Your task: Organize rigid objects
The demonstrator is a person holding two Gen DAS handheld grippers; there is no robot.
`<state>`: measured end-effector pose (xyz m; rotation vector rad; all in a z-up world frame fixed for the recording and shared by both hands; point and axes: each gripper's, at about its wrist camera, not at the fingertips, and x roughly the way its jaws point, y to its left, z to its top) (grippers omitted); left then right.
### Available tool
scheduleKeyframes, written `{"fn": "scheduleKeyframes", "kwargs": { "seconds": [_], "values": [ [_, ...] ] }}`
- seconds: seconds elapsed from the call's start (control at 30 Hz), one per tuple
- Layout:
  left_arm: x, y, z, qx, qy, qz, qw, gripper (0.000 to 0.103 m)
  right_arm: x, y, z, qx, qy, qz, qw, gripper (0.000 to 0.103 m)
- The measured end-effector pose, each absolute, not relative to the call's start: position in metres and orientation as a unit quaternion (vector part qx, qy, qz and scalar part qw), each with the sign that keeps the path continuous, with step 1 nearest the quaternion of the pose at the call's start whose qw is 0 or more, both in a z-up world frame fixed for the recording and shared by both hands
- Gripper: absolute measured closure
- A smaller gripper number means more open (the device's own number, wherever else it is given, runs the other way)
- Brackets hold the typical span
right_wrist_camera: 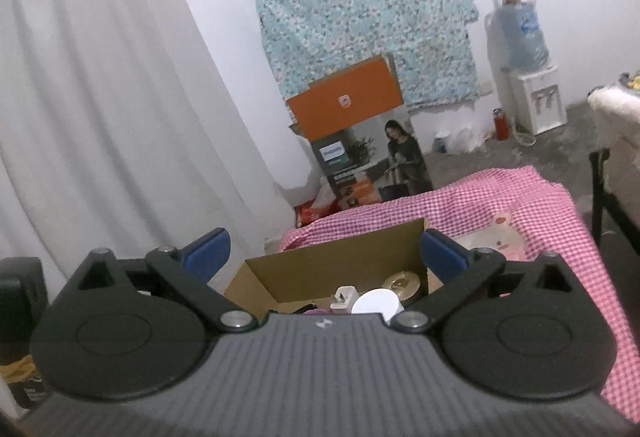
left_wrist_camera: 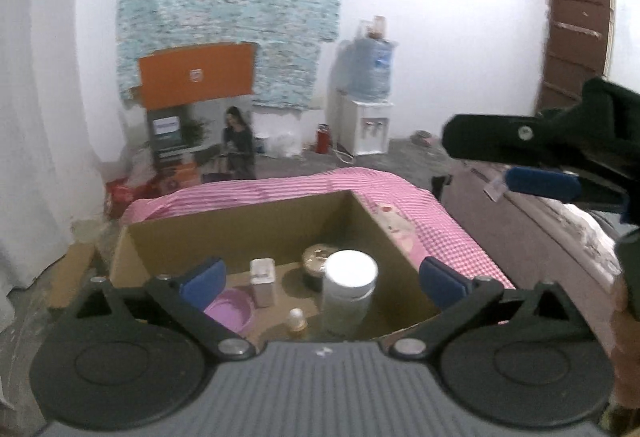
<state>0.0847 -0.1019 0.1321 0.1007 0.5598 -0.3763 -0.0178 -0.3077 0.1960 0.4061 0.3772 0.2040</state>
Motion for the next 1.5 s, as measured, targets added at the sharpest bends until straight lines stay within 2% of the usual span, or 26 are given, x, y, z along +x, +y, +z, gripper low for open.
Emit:
{"fn": "scheduleKeyframes", "kwargs": {
  "seconds": [0.37, 0.63, 1.03, 1.5],
  "values": [
    [0.081, -0.07, 0.121, 0.058, 0.294, -0.099, 0.949, 0.0, -0.039, -0.262, 0.194, 0.114, 0.188, 0.024, 0.975, 0.001],
    [0.077, -0.046, 0.106, 0.062, 0.314, -0.044, 0.946, 0.0, -0.034, -0.228, 0.156, 0.038, 0.246, -0.021, 0.968, 0.001],
    [0.091, -0.031, 0.094, 0.067, 0.36, -0.017, 0.93, 0.0, 0.008, -0.197, 0.11, 0.04, 0.333, -0.012, 0.942, 0.001],
    [0.094, -0.025, 0.092, 0.062, 0.371, -0.012, 0.926, 0.0, 0.014, -0.204, 0.103, 0.041, 0.354, -0.012, 0.934, 0.001]
  ]
}}
